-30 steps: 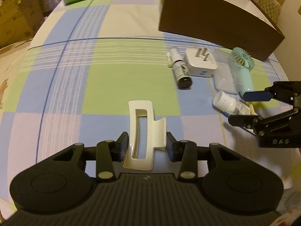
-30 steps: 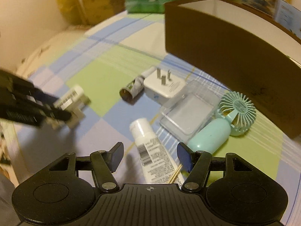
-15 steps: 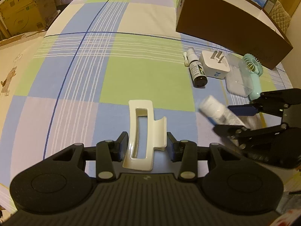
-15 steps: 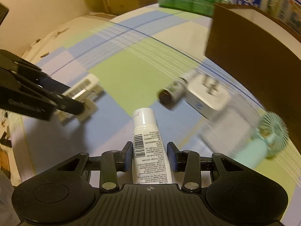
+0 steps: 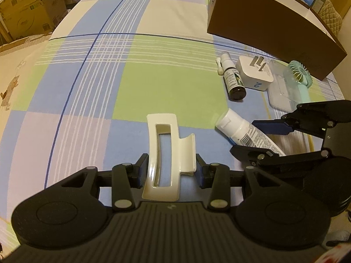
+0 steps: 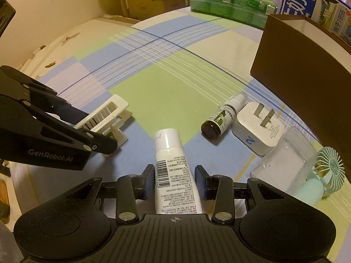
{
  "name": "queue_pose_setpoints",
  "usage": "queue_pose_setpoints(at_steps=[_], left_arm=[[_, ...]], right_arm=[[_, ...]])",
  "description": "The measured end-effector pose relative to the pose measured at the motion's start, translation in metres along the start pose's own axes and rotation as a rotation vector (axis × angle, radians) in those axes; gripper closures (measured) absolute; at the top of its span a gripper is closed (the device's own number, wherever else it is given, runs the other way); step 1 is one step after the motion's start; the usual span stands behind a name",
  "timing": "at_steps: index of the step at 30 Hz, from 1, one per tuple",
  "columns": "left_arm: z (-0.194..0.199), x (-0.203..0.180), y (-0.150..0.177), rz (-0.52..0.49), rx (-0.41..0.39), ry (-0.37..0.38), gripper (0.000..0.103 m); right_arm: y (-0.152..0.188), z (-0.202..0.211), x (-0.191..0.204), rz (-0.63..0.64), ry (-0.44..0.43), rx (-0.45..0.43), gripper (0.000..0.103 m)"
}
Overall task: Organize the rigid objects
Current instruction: 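Grasp the white cream tube with the right tool while the left tool holds the clip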
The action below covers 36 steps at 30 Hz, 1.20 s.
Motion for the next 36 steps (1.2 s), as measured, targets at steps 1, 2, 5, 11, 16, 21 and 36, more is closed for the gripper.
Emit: queue_pose_setpoints(at_steps=[1, 2, 5, 11, 16, 21, 36], left_arm=[[-0.0003, -0.0003, -0.0004, -0.003, 0.0, -0.001, 0.066], [-0.0006, -0.0005, -0.0008, -0.008, -0.001, -0.002, 0.066], [-0.0011, -0.0018, -0.0018, -0.02, -0.003, -0.005, 0.066], [-0.0021, -0.0023, -0.0037, -0.03, -0.004, -0.003, 0.066], [-0.0031, -0.0033, -0.0046, -0.037, -0.004, -0.002, 0.066], [-0.0041, -0.004, -0.0053, -0.042, -0.004, -0.003, 0.066], [-0.0046, -0.0042, -0.0063, -0.048, -0.005, -0.004, 0.066]], right_arm=[[-0.0001, -0.0003, 0.0011, 0.002, 0.002, -0.002, 0.066], [-0.0004, -0.0005, 0.0015, 0.002, 0.002, -0.003, 0.066], [-0.0009, -0.0008, 0.0021, 0.003, -0.002, -0.009, 0.067], [-0.0001, 0.0005, 0.002, 0.002, -0.007, -0.015, 0.067], [-0.0005, 0.0012, 0.0027, 0.001, -0.012, -0.018, 0.067], [-0.0002, 0.0019, 0.0025, 0.002, -0.015, -0.018, 0.068], [0.0006, 0.0034, 0.0023, 0.002, -0.018, -0.02, 0.069]])
Point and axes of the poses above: each gripper's, at about its wrist camera, not at the fingertips, and z roughly against the way its jaws point, x to its left, y to its underside, the point moved 8 cm from there along -z, roughly the way its jaws point, and after that the axes turned 5 degrees about -y, right-handed, at the moved point
